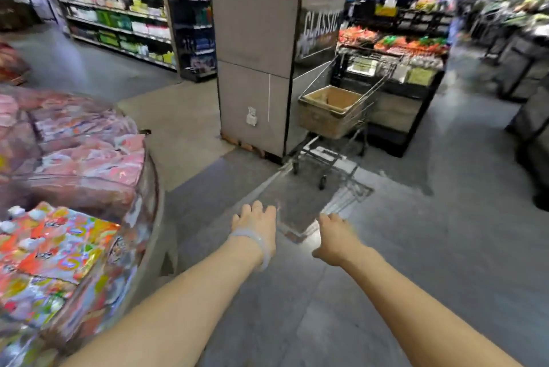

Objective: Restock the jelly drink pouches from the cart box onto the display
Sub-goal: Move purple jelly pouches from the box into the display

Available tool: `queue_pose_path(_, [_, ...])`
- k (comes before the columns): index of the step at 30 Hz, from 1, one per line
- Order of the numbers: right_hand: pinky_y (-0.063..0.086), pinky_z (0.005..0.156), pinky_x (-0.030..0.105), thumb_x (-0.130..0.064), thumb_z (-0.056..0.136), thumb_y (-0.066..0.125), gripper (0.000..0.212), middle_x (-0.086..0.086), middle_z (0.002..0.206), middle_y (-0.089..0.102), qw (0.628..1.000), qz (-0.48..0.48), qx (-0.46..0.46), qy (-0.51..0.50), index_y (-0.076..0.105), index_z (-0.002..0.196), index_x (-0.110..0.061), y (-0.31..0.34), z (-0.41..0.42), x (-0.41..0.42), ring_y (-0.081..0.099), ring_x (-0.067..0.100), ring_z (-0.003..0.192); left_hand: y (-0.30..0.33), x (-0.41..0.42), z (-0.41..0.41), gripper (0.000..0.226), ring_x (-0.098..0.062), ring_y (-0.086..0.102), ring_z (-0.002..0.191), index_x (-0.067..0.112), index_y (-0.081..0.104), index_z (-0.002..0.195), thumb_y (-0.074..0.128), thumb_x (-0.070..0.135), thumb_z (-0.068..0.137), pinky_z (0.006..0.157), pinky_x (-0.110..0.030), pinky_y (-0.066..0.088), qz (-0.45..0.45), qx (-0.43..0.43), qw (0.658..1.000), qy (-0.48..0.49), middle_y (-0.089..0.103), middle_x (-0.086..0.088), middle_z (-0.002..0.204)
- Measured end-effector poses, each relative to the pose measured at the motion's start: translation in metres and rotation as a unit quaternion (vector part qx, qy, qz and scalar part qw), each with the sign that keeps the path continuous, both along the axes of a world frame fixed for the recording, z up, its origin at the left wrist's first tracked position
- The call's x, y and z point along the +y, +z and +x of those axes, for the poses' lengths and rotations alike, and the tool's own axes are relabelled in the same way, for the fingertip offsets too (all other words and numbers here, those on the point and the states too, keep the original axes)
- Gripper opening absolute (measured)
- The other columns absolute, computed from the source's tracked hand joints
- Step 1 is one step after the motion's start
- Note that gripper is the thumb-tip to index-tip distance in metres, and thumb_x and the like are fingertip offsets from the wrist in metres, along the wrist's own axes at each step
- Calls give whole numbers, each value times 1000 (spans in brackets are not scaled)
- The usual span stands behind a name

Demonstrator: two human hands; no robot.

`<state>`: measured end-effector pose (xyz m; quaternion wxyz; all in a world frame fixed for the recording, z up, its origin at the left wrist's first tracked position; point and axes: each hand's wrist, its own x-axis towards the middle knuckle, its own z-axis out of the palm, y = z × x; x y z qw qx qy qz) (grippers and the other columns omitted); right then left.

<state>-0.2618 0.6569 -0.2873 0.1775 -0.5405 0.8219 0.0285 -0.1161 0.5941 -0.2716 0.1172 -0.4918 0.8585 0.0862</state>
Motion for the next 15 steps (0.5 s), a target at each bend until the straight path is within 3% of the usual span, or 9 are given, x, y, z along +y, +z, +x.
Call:
queue_pose_path(4, [39, 103, 42, -21, 87, 63, 60, 14, 140, 35, 1000, 10, 0, -26, 33, 137, -10, 0, -54, -62, 36, 35, 128, 3, -71, -61, 88, -34, 25, 134, 15, 21, 143, 75, 27, 75, 106, -44, 33, 23, 3, 999, -29, 25, -12, 144])
queue_pose_path(10, [39, 102, 43, -15, 87, 63, 57, 14, 138, 36, 998, -26, 17, -53, 33, 135, -10, 25, -137, -170, 37, 36, 125, 25, -192, -145, 83, -32, 29, 131, 15, 27, 138, 76, 36, 74, 103, -42, 37, 14, 41, 997, -68, 31, -12, 140])
queue_pose_path(15, [39, 104, 44, -16, 87, 63, 58, 13, 139, 35, 997, -13, 5, -79, 32, 136, -11, 10, -199, -230, 34, 36, 127, 13, -261, -217, 77, -33, 30, 130, 16, 29, 137, 73, 33, 76, 101, -43, 40, 19, 13, 995, -95, 32, -11, 138])
